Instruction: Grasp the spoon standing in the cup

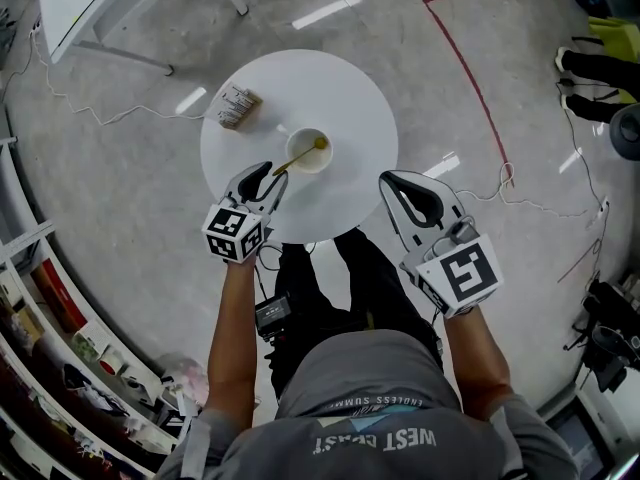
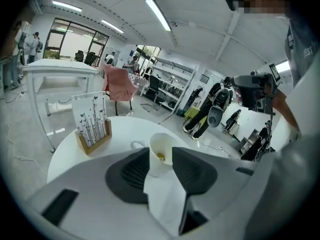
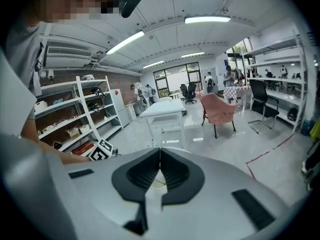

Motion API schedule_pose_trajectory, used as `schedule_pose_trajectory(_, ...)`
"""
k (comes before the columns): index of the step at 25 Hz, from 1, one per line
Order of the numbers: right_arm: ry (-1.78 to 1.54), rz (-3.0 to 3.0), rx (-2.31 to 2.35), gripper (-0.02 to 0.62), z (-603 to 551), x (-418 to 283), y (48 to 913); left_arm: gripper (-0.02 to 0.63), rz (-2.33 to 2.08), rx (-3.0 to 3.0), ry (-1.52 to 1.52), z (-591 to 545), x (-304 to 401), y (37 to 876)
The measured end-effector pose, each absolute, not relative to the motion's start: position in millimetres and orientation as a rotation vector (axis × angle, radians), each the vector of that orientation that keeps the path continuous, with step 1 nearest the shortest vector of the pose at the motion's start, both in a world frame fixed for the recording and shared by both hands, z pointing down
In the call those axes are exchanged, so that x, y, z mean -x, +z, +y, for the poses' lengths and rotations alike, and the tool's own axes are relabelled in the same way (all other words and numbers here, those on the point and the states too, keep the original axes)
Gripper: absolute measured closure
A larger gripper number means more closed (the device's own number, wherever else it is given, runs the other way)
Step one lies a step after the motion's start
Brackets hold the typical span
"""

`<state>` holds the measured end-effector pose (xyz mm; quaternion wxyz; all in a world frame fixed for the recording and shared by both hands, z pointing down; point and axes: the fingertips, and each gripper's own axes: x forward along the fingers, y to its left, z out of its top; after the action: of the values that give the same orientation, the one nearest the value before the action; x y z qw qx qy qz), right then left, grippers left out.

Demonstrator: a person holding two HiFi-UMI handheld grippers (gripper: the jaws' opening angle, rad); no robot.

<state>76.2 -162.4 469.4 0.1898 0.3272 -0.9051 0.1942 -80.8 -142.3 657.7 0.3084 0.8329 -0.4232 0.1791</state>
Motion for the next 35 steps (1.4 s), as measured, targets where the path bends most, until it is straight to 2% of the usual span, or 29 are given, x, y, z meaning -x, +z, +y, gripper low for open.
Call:
schedule_pose_trajectory(4, 0.563, -2.523, -0.915, 0.593, -160, -74, 474, 0.559, -1.114, -2.203, 0.453, -143, 80, 656)
schedule_pose_trajectory(10, 0.566, -2.521, -0.920, 0.593, -162, -71, 474, 0.595, -1.122, -2.192, 0.419, -147, 84, 651)
schedule_pose_trajectory(35, 0.515, -2.515, -0.917, 0.593, -160, -47, 461, 0.601, -1.257, -2.153, 0.196, -146, 152, 590)
